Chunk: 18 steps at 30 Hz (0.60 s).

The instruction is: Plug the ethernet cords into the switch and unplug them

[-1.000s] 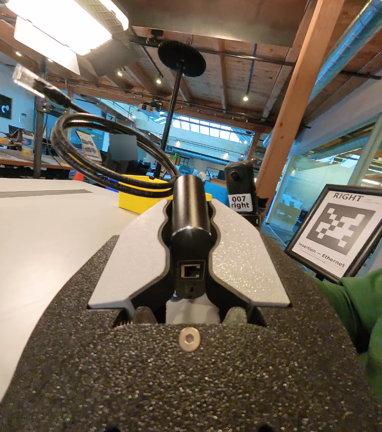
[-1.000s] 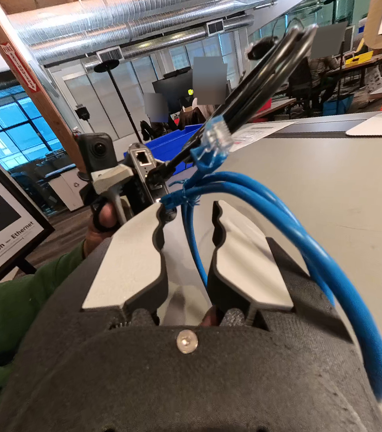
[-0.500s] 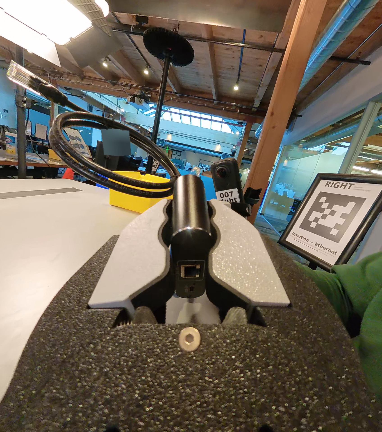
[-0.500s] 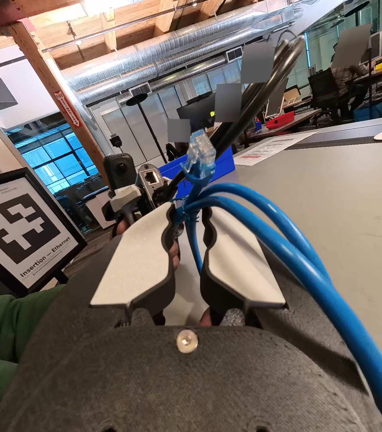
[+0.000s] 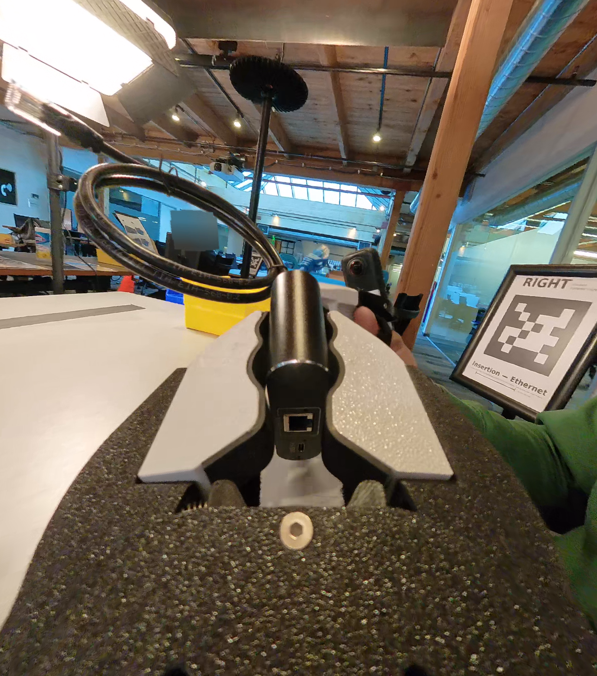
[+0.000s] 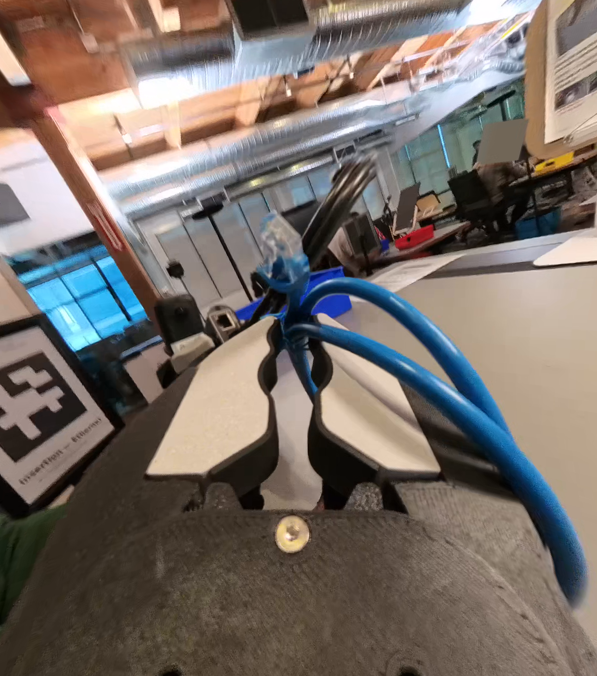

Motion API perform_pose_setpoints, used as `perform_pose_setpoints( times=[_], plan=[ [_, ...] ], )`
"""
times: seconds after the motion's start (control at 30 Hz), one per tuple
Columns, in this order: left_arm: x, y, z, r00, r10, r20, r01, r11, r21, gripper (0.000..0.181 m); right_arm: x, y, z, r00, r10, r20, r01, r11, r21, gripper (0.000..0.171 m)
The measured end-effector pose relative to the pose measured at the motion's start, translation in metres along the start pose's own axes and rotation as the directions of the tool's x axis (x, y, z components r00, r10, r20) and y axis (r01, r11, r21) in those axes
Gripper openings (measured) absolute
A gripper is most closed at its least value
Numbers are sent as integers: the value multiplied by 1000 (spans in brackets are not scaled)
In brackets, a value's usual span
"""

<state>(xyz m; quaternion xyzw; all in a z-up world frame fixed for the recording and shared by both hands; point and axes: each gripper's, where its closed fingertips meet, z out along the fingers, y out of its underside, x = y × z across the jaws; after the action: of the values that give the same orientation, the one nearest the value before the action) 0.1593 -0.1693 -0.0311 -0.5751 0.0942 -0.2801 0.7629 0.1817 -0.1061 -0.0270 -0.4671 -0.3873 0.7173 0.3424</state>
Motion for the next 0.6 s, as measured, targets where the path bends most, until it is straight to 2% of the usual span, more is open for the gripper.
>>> perform_pose_setpoints(
  times=[0.03,0.37,0.53,0.6],
  plan=[
    [0,0,-1,1000,-3,0,3,1000,2,28,3,-7,-5,999,30,16,-31,999,15,14],
    [0,7,5,999,37,17,-36,998,-60,27,28,-35,-36,998,-26,-53,25,999,-20,14],
    [-4,6,5,998,33,45,-31,998,-54,27,39,-25,-35,993,101,-55,-101,995,9,15],
    [-9,1,0,998,6,62,-5,1000,-14,28,40,-14,-32,986,161,-43,-163,986,-48,18]
  ],
)
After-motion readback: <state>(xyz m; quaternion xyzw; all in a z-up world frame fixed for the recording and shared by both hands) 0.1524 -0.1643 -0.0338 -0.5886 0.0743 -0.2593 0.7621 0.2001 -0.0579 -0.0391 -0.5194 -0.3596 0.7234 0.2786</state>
